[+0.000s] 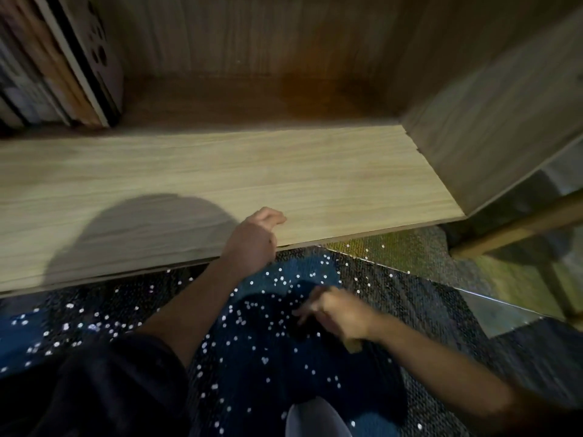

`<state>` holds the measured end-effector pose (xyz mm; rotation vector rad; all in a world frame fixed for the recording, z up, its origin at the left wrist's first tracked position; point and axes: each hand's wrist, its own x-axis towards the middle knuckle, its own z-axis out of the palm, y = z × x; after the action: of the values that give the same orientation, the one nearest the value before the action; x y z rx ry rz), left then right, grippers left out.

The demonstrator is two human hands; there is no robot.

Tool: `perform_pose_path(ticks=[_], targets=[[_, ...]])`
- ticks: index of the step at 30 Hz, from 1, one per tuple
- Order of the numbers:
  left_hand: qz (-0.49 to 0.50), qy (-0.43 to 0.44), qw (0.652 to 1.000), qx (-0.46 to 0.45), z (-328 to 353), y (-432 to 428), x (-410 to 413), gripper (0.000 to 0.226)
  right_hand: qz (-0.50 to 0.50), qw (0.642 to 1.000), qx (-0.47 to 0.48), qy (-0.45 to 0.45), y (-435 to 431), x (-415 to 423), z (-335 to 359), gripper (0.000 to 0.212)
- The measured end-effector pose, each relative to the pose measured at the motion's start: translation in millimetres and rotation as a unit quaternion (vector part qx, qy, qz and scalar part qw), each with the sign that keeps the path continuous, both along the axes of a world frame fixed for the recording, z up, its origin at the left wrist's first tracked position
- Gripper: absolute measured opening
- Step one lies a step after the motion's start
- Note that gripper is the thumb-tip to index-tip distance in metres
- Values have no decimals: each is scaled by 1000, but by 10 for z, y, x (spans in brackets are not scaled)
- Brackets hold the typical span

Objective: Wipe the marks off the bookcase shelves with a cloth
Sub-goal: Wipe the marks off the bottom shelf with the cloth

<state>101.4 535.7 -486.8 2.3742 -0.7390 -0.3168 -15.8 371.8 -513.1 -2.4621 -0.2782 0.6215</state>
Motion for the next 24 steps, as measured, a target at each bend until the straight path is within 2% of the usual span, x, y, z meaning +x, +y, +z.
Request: perform_pose_path(ticks=[3, 6, 8, 10, 13, 15, 17, 20, 21, 24], targets=[[-7, -14, 1000, -9, -27, 100, -66, 39, -77, 988, 123, -58, -61, -116, 221, 38], [-12, -9, 999, -30, -40, 200, -156, 36, -145, 966, 111, -180, -145, 281, 662, 44], [2, -21, 999, -49, -29, 283, -172, 37, -190, 952, 59, -231, -227, 679, 751, 46], [38, -27, 995, -86, -8, 337, -155, 37, -224, 946, -2, -233, -266, 945, 633, 43], [87, -1, 986, -140, 21, 328, -147, 31, -215, 948, -95, -216, -134, 916, 319, 43], [101, 33, 981, -163, 35, 290, -148, 25, -199, 945, -78, -248, 47, 720, 247, 43], [105, 35, 979, -172, 57, 261, -166, 22, -143, 955, -38, -258, 200, 453, 230, 41], [113, 25, 979, -169, 92, 258, -141, 31, -49, 969, 2, -241, 263, 138, 237, 43], [113, 33, 979, -166, 101, 247, -129, 34, -68, 967, 11, -247, 220, 113, 261, 41], [107, 61, 979, -164, 83, 183, -128, 33, -223, 933, 19, -280, -34, 325, 399, 45]])
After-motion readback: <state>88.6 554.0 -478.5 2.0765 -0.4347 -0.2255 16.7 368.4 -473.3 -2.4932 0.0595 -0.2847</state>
